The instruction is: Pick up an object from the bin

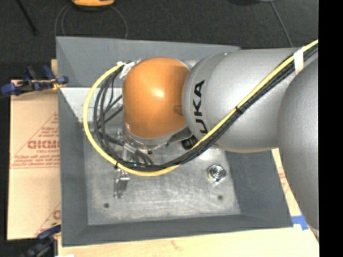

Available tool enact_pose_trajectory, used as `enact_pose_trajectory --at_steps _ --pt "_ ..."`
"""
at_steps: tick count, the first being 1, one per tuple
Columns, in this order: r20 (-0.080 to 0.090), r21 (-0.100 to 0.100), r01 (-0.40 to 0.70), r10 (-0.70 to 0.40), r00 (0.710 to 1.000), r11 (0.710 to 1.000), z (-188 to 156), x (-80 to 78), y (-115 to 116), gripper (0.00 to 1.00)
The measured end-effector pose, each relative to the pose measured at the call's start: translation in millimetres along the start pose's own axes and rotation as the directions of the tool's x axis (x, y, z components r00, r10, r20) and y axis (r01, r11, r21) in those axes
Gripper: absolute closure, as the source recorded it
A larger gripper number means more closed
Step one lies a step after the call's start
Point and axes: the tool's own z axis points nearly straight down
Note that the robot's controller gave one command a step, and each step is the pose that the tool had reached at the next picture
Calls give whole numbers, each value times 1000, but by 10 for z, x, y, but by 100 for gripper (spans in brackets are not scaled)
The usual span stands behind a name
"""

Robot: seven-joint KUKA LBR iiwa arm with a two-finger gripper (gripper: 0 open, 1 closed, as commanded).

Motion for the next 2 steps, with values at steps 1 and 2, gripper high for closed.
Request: enact_pose_trajectory --at_steps 1,2 --pt "2 2 -34 34 999 999 1223 -626 -647 0" --pt "20 -2 61 -61 998 998 1436 -83 -412 0"
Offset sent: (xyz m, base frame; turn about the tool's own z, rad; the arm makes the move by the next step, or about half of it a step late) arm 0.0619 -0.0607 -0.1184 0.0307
